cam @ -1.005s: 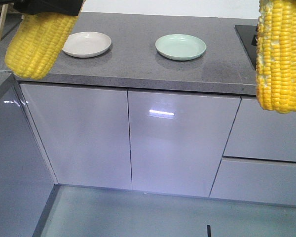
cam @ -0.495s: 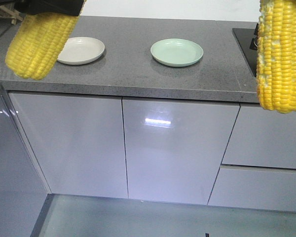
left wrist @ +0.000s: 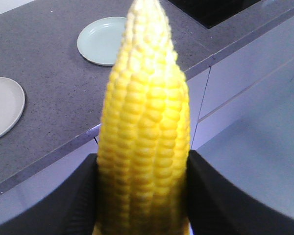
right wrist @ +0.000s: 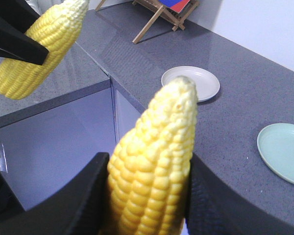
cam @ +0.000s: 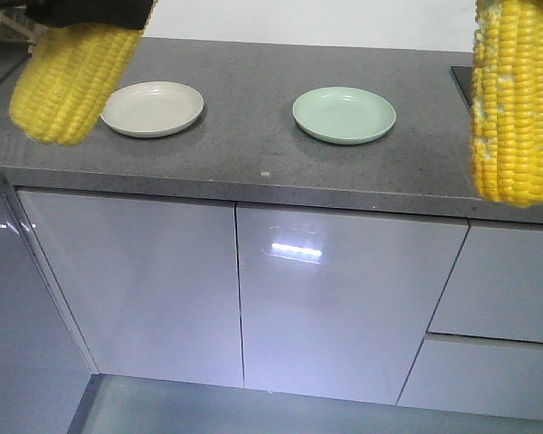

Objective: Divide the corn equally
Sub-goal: 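Drive the base toward the cream and pale green plates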

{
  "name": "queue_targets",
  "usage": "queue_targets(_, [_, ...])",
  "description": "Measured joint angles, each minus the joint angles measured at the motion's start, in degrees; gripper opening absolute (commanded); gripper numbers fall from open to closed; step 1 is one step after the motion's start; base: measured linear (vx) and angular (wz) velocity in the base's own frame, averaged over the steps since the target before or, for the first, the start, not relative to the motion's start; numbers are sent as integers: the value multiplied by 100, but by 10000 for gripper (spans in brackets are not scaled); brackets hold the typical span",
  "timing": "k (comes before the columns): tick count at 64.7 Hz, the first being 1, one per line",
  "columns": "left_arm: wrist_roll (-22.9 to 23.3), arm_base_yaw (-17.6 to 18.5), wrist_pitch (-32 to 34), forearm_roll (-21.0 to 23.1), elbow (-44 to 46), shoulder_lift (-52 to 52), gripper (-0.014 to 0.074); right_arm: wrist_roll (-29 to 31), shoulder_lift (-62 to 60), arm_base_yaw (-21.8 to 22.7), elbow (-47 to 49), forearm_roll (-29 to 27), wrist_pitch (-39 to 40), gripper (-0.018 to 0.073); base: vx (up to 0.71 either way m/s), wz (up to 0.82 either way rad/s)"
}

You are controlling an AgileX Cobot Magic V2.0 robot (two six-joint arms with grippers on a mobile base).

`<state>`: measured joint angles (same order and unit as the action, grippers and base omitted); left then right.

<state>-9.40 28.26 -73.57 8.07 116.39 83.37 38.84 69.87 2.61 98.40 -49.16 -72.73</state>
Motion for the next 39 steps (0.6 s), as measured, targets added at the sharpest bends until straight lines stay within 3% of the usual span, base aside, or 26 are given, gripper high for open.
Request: queue_targets(39, [0,0,0,0,0,0,-8,0,0,0,0,0,-2,-4,17,-3])
